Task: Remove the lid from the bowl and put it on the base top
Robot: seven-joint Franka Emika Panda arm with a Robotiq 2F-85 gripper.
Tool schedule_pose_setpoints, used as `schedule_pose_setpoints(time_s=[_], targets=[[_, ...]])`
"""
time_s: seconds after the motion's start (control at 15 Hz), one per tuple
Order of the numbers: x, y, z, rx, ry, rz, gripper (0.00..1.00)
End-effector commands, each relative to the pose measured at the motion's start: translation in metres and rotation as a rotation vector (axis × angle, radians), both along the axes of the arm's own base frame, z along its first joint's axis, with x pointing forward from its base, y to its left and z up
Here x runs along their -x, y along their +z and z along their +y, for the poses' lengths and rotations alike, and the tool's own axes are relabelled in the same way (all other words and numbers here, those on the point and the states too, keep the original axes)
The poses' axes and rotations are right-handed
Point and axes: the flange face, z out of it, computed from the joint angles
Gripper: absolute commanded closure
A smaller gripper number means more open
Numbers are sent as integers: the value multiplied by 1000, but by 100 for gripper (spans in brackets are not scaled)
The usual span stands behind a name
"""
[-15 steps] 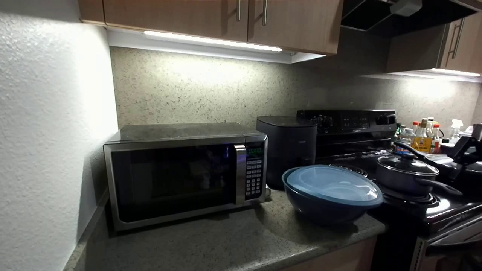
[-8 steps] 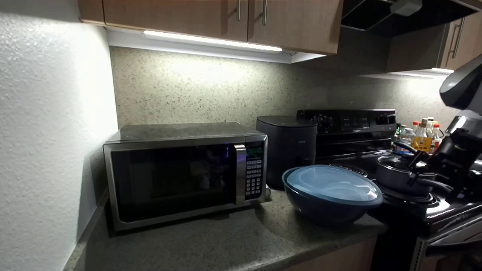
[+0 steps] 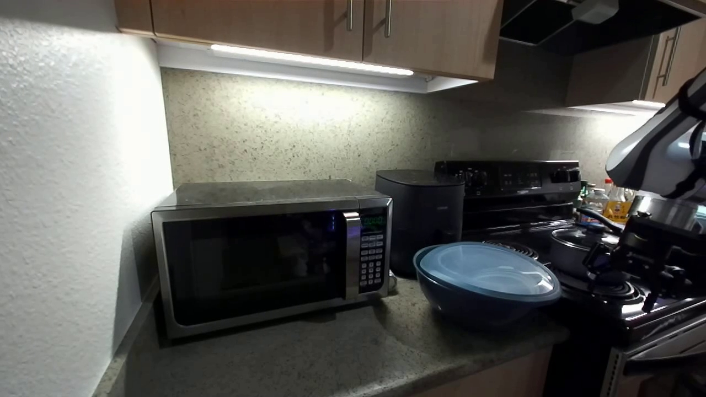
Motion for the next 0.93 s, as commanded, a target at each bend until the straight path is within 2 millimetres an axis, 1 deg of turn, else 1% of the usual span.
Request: schedule_pose_setpoints(time_s=[0.0,0.27,0.33,0.4,0.47,0.67,0.87], targets=[[10,12,16,-38,46,-29,0],[31,38,53,-85,195,-140,0],[40,41,58,-100,206,-150,0],[42,44,62,-101,197,-159,0],[22,34,49,-75,177,-106,0],[35,45,58,-83,183,-134,0],[24,30,57,-76,209,-142,0]])
